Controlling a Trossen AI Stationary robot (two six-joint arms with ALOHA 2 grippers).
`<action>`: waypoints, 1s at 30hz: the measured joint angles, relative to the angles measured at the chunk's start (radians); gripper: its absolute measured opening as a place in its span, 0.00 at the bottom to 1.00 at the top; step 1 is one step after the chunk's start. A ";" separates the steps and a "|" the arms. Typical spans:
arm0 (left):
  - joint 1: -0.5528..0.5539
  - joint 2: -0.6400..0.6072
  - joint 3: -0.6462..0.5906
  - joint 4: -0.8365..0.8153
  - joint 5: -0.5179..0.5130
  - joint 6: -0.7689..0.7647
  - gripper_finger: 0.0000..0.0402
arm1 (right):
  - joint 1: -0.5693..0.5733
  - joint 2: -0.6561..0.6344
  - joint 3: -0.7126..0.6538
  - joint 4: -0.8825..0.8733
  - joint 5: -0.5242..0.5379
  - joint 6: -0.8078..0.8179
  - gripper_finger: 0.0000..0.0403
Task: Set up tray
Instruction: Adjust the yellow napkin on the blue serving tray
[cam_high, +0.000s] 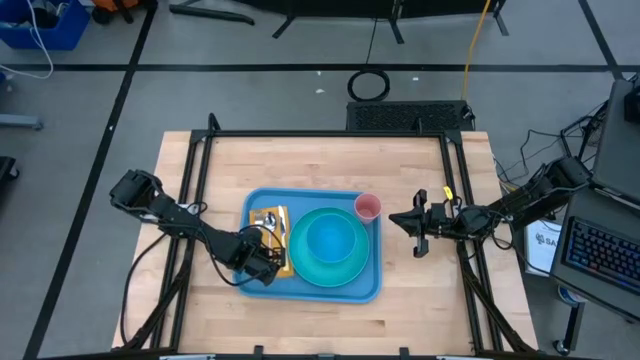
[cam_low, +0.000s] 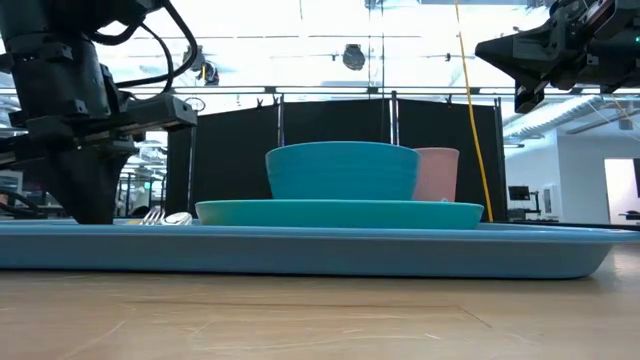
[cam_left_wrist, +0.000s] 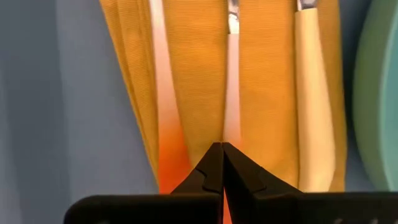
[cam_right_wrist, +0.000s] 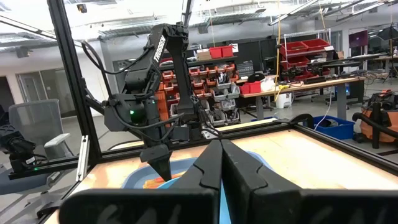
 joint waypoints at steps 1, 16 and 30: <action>0.000 0.000 0.000 -0.004 0.003 -0.001 0.00 | 0.000 0.000 0.000 0.000 0.000 0.000 0.00; 0.001 0.009 0.000 -0.009 0.022 0.010 0.00 | 0.000 0.000 0.000 0.000 0.000 0.000 0.00; 0.005 0.026 0.000 0.042 -0.023 0.027 0.00 | 0.000 0.000 0.000 0.000 0.000 0.000 0.00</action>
